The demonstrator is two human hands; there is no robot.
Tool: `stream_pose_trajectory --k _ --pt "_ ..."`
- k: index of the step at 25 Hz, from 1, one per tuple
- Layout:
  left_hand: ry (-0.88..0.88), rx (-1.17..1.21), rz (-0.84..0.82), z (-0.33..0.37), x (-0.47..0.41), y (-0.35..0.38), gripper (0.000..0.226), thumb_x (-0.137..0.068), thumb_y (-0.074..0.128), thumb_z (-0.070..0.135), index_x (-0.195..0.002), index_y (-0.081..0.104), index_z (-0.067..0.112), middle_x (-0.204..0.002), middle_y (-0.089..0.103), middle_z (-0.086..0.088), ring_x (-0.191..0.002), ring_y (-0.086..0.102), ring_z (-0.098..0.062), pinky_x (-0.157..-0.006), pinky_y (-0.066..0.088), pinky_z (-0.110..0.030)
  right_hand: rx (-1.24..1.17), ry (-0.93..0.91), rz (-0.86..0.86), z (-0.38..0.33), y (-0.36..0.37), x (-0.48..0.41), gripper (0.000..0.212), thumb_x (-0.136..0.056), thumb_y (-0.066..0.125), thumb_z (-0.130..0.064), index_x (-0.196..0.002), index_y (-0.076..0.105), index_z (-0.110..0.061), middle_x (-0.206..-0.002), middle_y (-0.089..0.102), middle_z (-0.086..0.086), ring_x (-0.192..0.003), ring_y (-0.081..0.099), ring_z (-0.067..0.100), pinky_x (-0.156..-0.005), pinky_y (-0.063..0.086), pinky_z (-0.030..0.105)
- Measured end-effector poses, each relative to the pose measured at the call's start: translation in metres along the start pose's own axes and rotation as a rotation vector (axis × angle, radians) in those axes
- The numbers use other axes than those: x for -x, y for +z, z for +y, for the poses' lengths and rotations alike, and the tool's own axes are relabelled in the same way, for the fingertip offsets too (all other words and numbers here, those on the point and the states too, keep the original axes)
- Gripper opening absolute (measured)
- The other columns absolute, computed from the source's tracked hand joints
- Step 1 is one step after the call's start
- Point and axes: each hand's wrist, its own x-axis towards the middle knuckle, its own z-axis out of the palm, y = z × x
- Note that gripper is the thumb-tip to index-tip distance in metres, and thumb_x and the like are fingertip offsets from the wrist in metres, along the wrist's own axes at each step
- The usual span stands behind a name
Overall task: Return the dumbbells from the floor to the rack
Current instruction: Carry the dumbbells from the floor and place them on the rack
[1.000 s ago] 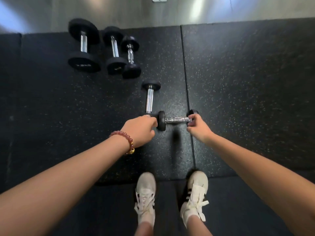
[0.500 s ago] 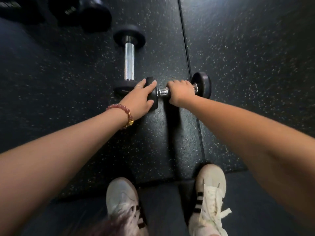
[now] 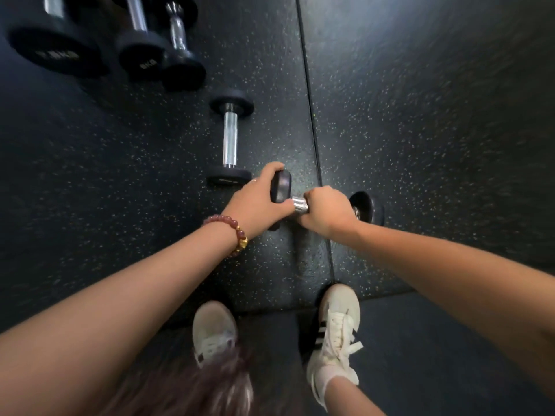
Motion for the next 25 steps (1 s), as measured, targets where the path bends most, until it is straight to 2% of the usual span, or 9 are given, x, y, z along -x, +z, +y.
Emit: stream_pose_trajectory --k 3,5,7,10,17,18,20,22,25 --pt "0.035 -0.074 -0.018 0.051 0.034 -0.044 0.081 -0.074 0.072 0.035 -0.139 0.023 0.033 -0.108 0.059 0.0 -0.087 0.062 -0.022 -0.078 0.05 -0.03 0.041 -0.03 0.022 -0.012 -0.065 0.033 0.01 -0.076 0.057 -0.022 -0.071 0.055 -0.013 -0.064 0.051 0.003 -0.065 0.053 0.03 -0.058 0.036 0.027" --pt "0.051 -0.089 0.014 0.087 0.061 -0.083 0.078 -0.072 0.072 0.031 -0.135 0.027 0.031 -0.106 0.063 -0.003 -0.082 0.064 -0.023 -0.077 0.054 -0.034 0.092 -0.071 0.08 -0.027 -0.12 0.058 0.013 -0.074 0.058 -0.025 -0.075 0.062 -0.012 -0.068 0.055 0.005 -0.071 0.059 0.032 -0.059 0.036 0.026" --pt "0.096 -0.111 0.101 0.135 0.097 -0.134 0.071 -0.07 0.07 0.034 -0.131 0.035 0.029 -0.102 0.064 -0.002 -0.077 0.061 -0.02 -0.072 0.049 -0.028 0.079 -0.082 0.144 -0.047 -0.187 0.095 0.016 -0.074 0.059 -0.029 -0.075 0.063 -0.014 -0.068 0.057 0.004 -0.07 0.06 0.03 -0.058 0.035 0.026" --pt "0.201 -0.255 0.252 0.206 0.158 -0.215 0.072 -0.065 0.064 0.05 -0.131 0.043 0.032 -0.095 0.065 0.002 -0.08 0.059 -0.021 -0.071 0.039 -0.025 -0.125 -0.03 0.206 -0.09 -0.279 0.159 0.019 -0.074 0.061 -0.031 -0.067 0.058 -0.014 -0.065 0.058 0.003 -0.063 0.056 0.026 -0.055 0.036 0.027" --pt "0.277 -0.401 0.554 0.303 0.343 -0.343 0.064 -0.073 0.064 0.044 -0.134 0.046 0.038 -0.111 0.069 0.002 -0.101 0.064 -0.025 -0.082 0.045 -0.03 -0.58 -0.015 0.24 -0.202 -0.415 0.337 0.031 -0.072 0.064 -0.019 -0.05 0.043 -0.016 -0.049 0.045 -0.002 -0.048 0.042 0.016 -0.049 0.031 0.027" --pt "0.242 -0.275 0.576 0.302 0.368 -0.347 0.06 -0.074 0.067 0.043 -0.131 0.049 0.038 -0.113 0.068 0.005 -0.103 0.064 -0.021 -0.084 0.046 -0.029 -0.627 -0.003 0.222 -0.215 -0.42 0.36 0.03 -0.073 0.064 -0.018 -0.051 0.043 -0.017 -0.05 0.045 -0.002 -0.047 0.041 0.015 -0.05 0.032 0.027" --pt "0.19 0.232 0.524 0.297 0.412 -0.343 0.059 -0.073 0.074 0.035 -0.128 0.054 0.034 -0.12 0.064 0.007 -0.11 0.06 -0.014 -0.095 0.046 -0.027 -0.729 0.041 0.176 -0.239 -0.426 0.403 0.03 -0.076 0.066 -0.021 -0.055 0.045 -0.018 -0.052 0.048 -0.002 -0.048 0.044 0.017 -0.053 0.037 0.029" --pt "0.155 0.746 0.47 0.288 0.456 -0.327 0.074 -0.068 0.078 0.037 -0.135 0.046 0.028 -0.135 0.051 0.002 -0.124 0.048 -0.01 -0.107 0.04 -0.031 -0.833 0.053 0.086 -0.261 -0.431 0.439 0.033 -0.081 0.067 -0.029 -0.057 0.048 -0.017 -0.051 0.051 0.0 -0.047 0.048 0.018 -0.052 0.041 0.028" --pt "0.058 0.974 0.3 0.283 0.503 -0.303 0.089 -0.067 0.074 0.054 -0.14 0.032 0.027 -0.142 0.04 0.003 -0.132 0.039 -0.011 -0.103 0.04 -0.03 -1.033 0.062 -0.045 -0.297 -0.448 0.471 0.035 -0.085 0.065 -0.038 -0.063 0.054 -0.012 -0.053 0.053 0.002 -0.048 0.051 0.016 -0.046 0.041 0.021"
